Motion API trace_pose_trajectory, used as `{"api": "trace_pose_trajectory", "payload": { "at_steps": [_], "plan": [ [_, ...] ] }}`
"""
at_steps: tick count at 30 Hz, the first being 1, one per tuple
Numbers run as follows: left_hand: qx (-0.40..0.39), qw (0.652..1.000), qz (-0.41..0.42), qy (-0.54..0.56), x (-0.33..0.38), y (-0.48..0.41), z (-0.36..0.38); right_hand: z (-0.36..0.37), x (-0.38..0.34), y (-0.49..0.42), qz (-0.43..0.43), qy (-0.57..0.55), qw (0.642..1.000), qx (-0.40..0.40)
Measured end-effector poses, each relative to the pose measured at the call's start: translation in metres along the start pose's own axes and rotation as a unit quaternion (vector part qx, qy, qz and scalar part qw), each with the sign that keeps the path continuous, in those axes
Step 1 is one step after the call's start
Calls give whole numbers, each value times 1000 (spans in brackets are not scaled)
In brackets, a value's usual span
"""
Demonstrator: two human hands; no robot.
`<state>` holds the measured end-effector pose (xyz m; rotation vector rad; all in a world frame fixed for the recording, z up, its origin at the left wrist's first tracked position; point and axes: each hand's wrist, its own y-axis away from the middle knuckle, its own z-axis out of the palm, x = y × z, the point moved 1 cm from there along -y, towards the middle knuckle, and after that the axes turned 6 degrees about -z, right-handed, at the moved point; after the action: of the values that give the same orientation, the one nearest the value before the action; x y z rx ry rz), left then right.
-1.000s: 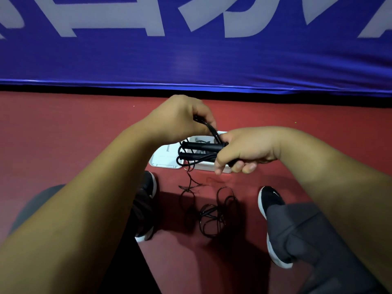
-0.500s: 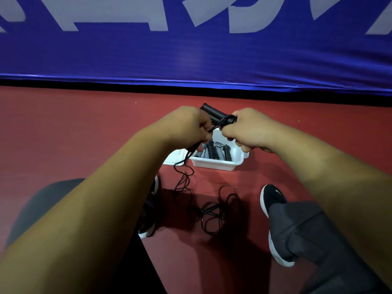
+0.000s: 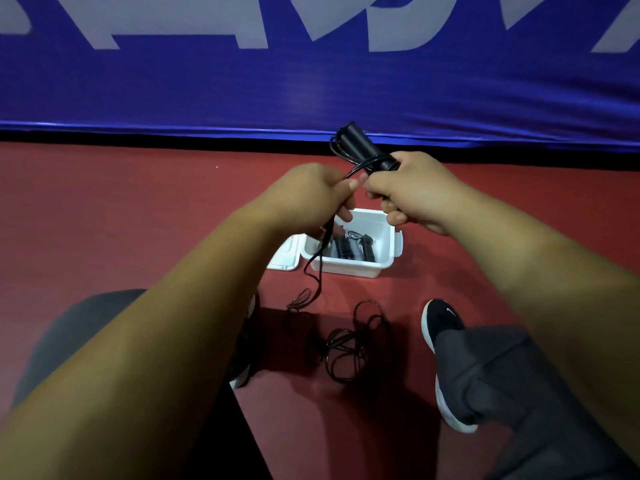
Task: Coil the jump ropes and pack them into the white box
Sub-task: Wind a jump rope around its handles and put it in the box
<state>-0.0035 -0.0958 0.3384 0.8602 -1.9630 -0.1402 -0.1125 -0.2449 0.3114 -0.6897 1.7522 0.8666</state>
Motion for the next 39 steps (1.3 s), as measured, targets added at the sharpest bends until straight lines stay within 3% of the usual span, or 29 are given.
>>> {"api": "trace_pose_trajectory", "payload": {
  "at_steps": [5,8,11,18,23,25,30,35,39],
  "plan": [
    [-173,982,68,21,-10,-3,-20,-8,2,-1,20,-74,996,-35],
    [-107,986,73,-104,-19,-5,-22,-10,-3,7,15,-64,990,-121],
    [-35,994,50,-89,-21,-7,-19,-6,-11,18,5,-55,984,-168],
    [97,990,102,-24,-11,-7,-26,-10,-10,7,49,-213,976,-2],
    [17,986,94,134,-6,-1,-26,-14,-10,3,54,-255,965,20],
    [-17,983,112,146,-6,0,-29,-15,-11,1,56,-265,963,13],
    [-66,984,162,44,-9,4,-39,-21,-17,0,54,-287,956,-16],
    [-88,986,134,-42,-15,5,-46,-20,-24,7,49,-262,962,-49],
    [-34,988,93,-116,-23,0,-43,-11,-28,16,42,-225,970,-76]
  ]
}}
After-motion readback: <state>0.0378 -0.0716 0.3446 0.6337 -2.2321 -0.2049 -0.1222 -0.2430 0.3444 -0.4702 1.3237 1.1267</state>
